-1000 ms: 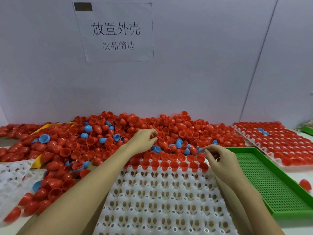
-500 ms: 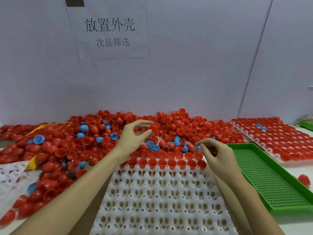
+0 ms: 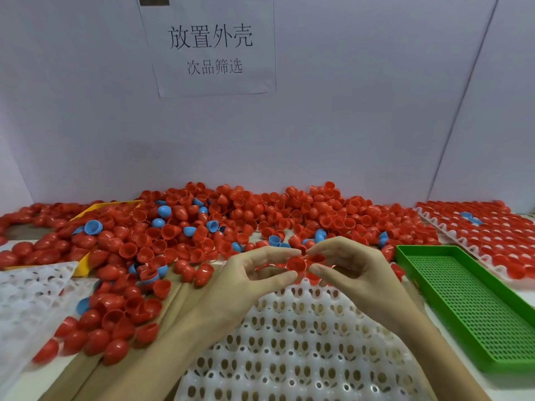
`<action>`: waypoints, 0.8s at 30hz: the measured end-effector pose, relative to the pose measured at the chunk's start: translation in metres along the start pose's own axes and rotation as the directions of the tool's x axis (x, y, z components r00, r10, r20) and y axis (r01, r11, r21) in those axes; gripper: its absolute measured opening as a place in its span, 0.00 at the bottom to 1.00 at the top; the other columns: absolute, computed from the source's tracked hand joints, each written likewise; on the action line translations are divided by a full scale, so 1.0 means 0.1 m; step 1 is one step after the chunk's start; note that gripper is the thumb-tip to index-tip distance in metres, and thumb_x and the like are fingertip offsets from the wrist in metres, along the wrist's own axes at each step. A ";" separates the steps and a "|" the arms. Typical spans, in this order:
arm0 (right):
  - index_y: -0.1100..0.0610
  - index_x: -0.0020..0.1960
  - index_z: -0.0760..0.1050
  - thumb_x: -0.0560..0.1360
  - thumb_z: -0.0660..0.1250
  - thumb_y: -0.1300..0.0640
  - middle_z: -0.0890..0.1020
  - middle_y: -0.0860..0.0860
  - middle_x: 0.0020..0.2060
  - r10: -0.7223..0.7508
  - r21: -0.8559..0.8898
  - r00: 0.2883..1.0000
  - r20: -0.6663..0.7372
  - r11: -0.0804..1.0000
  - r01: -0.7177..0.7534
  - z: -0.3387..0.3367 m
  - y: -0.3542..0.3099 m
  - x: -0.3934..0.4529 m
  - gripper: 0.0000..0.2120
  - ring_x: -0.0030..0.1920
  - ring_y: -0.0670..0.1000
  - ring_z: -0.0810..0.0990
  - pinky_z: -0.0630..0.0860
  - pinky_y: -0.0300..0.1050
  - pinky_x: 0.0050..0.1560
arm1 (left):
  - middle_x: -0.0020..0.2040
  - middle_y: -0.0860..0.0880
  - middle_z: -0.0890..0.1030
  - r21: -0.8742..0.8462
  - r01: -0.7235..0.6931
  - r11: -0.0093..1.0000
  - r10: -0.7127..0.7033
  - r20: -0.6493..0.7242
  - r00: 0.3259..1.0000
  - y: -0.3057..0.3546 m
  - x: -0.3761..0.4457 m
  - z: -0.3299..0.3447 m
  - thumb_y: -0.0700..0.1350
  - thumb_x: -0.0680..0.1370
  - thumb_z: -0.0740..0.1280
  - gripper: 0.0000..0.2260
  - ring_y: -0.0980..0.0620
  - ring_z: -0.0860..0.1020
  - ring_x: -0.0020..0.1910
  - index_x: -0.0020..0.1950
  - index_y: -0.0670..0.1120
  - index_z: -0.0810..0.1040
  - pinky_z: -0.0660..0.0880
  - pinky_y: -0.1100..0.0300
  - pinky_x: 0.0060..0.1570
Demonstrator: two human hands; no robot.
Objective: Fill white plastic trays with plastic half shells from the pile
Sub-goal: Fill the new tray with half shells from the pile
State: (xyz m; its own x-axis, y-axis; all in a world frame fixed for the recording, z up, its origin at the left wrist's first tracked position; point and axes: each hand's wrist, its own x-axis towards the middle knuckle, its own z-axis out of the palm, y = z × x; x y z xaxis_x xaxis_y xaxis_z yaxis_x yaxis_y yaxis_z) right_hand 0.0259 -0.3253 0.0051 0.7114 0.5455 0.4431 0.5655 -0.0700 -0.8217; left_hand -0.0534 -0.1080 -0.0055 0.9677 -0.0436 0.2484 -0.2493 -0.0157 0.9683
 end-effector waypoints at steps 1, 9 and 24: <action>0.54 0.56 0.84 0.75 0.77 0.57 0.88 0.50 0.47 0.006 0.003 1.000 -0.002 1.000 -0.006 0.01 0.00 0.00 0.10 0.44 0.53 0.87 0.84 0.41 0.46 | 0.62 0.53 0.84 0.008 -0.002 1.000 0.002 -0.008 1.000 0.01 0.00 0.00 0.47 0.78 0.76 0.15 0.51 0.83 0.61 0.64 0.54 0.83 0.76 0.68 0.59; 0.45 0.63 0.82 0.78 0.73 0.52 0.87 0.52 0.49 0.034 0.044 0.998 0.047 0.998 -0.036 0.06 0.00 -0.01 0.13 0.46 0.53 0.87 0.83 0.42 0.45 | 0.56 0.44 0.86 -0.095 0.037 0.995 -0.043 -0.068 0.997 -0.02 -0.01 0.01 0.48 0.83 0.67 0.12 0.45 0.85 0.56 0.64 0.49 0.83 0.80 0.56 0.58; 0.54 0.52 0.87 0.77 0.75 0.54 0.86 0.54 0.39 0.089 0.031 0.992 0.086 0.995 -0.092 0.06 0.00 0.00 0.06 0.37 0.49 0.83 0.79 0.38 0.41 | 0.46 0.57 0.84 0.443 0.038 0.896 0.116 -0.317 0.941 0.14 0.04 -0.22 0.57 0.82 0.61 0.13 0.58 0.84 0.42 0.61 0.54 0.78 0.82 0.60 0.42</action>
State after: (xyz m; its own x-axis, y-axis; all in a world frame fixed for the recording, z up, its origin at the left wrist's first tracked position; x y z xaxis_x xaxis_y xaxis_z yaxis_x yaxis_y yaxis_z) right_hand 0.0231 -0.3203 0.0033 0.7205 0.6067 0.3359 0.4847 -0.0940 -0.8696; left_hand -0.0518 -0.0860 0.0101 0.8940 0.2738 0.3547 -0.2032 -0.4579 0.8655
